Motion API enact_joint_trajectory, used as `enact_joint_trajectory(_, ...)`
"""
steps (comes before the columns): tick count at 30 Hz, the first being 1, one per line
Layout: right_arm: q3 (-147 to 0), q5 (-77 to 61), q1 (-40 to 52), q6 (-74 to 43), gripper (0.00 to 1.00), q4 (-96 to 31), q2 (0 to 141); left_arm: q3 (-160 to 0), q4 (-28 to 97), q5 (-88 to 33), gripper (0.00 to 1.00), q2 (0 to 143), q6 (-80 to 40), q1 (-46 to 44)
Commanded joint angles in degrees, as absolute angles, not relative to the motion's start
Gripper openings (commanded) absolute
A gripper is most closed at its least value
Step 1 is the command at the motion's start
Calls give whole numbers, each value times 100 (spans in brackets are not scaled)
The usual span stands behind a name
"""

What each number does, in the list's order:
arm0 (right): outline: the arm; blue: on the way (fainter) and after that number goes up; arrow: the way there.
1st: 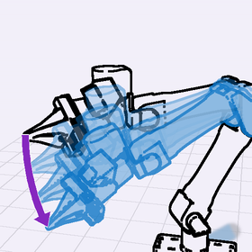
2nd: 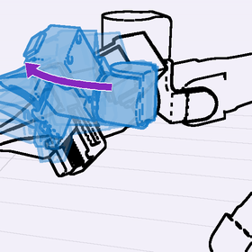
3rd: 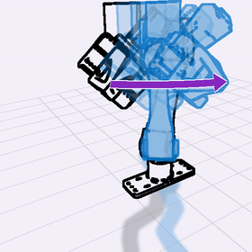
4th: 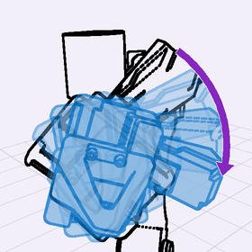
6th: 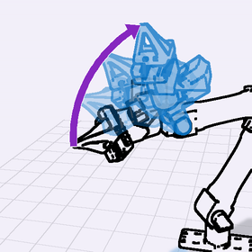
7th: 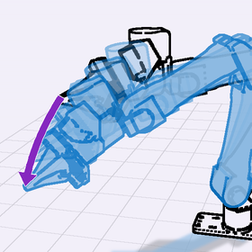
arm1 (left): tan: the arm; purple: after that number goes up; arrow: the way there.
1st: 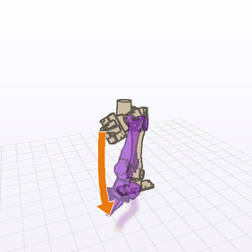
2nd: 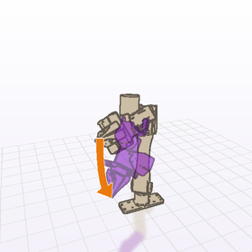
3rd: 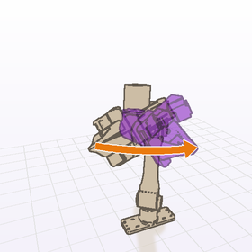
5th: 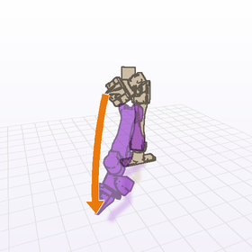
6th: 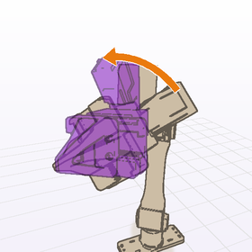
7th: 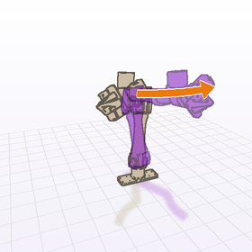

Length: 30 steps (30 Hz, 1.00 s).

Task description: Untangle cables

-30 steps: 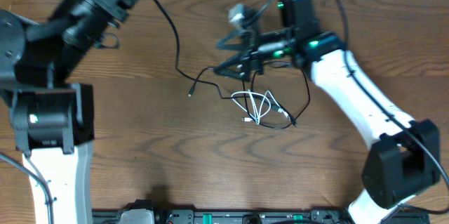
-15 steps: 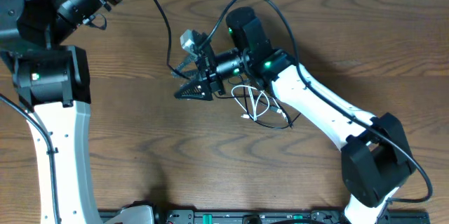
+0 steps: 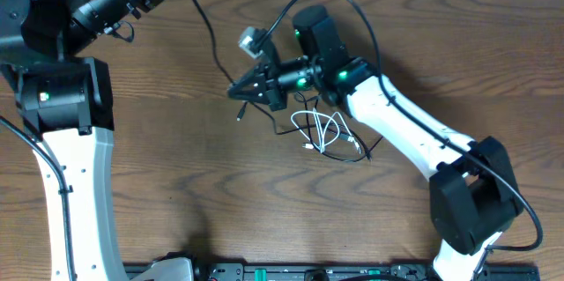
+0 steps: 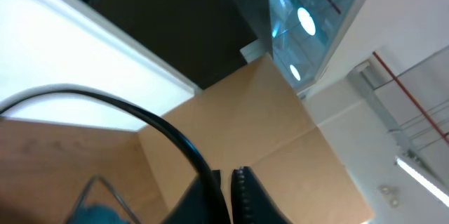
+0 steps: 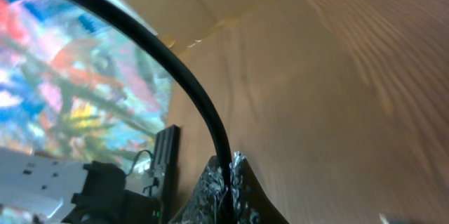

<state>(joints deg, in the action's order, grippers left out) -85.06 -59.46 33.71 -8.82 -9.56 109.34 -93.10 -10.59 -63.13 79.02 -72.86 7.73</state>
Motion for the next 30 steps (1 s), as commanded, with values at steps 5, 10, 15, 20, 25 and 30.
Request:
enact_joint_trajectory(5, -8838, -4814, 2604, -978, 1, -2440, 10700, -9397, 102, -6875, 41, 8025, -5555, 794)
enact_joint_trajectory(10, -9568, -4805, 2322, -980, 1, -3240, 10191, -9397, 991, -6860, 49, 8235, -4753, 797)
enact_joint_trajectory(15, -10420, -4480, 2211, -1544, 1, -3514, 9588, -9397, 1319, -6864, 53, 8447, -4453, 794)
enact_joint_trajectory(20, -10879, -3148, 1964, -2086, 1, -3667, 9089, -9397, 1332, -7035, 57, 8617, -4442, 794)
enact_joint_trajectory(25, -10938, -2552, 1629, -2088, 1, -3507, 8759, -9397, 1330, -7050, 57, 8650, -4364, 790)
enact_joint_trajectory(30, -10938, -1278, 1400, -1479, 1, -3444, 8722, -9397, 1330, -7050, 57, 8648, -4327, 790)
